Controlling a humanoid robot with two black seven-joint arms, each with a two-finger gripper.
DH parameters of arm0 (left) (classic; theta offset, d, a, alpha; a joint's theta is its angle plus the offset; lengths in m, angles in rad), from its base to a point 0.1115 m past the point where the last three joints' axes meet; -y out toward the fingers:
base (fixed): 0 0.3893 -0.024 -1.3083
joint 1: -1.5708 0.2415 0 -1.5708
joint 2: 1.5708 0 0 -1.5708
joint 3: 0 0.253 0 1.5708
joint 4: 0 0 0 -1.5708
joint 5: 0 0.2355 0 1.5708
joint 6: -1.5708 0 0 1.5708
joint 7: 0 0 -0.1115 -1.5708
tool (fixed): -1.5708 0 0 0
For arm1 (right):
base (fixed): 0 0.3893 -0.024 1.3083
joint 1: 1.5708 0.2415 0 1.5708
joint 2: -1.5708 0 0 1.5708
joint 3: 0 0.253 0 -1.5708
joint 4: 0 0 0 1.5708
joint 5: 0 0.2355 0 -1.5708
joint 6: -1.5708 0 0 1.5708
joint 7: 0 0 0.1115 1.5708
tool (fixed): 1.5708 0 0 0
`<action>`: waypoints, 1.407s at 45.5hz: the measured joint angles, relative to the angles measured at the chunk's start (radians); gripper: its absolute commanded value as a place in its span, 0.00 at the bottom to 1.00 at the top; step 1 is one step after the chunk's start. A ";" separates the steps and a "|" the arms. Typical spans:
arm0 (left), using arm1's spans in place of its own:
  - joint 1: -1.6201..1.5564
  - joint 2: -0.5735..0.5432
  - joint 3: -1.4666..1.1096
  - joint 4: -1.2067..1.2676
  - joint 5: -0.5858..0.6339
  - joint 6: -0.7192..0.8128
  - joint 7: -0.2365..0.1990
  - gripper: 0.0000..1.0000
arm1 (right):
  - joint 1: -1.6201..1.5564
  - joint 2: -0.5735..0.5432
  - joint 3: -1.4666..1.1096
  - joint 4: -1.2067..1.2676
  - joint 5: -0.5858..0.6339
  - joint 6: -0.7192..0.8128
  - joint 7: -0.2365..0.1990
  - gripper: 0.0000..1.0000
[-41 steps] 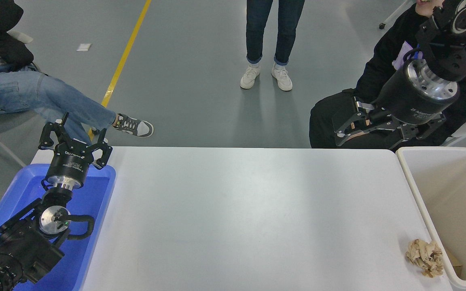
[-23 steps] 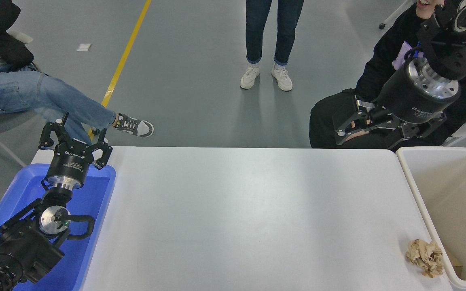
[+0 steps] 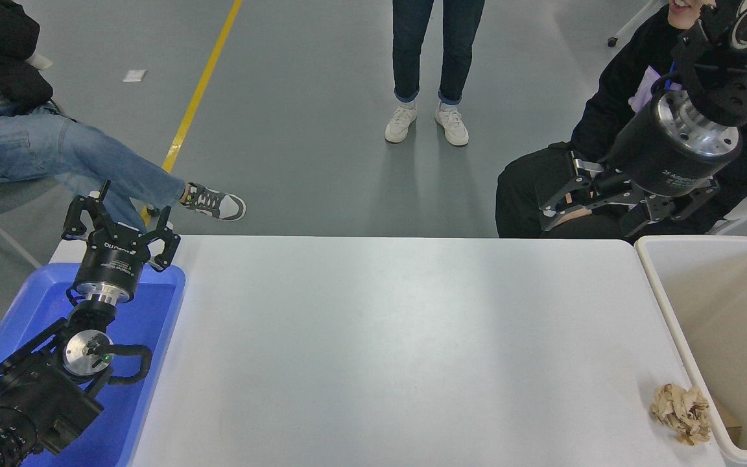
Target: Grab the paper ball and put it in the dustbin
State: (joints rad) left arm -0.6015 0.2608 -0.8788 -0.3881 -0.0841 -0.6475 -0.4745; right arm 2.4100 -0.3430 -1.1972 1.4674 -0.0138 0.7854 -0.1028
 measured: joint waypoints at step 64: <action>0.000 -0.001 -0.002 0.000 -0.006 0.002 -0.006 0.98 | -0.235 -0.317 -0.110 -0.056 -0.195 -0.090 0.002 1.00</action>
State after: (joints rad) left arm -0.6016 0.2598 -0.8804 -0.3878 -0.0902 -0.6460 -0.4806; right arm 2.1750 -0.6599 -1.3067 1.4111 -0.2087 0.6949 -0.1012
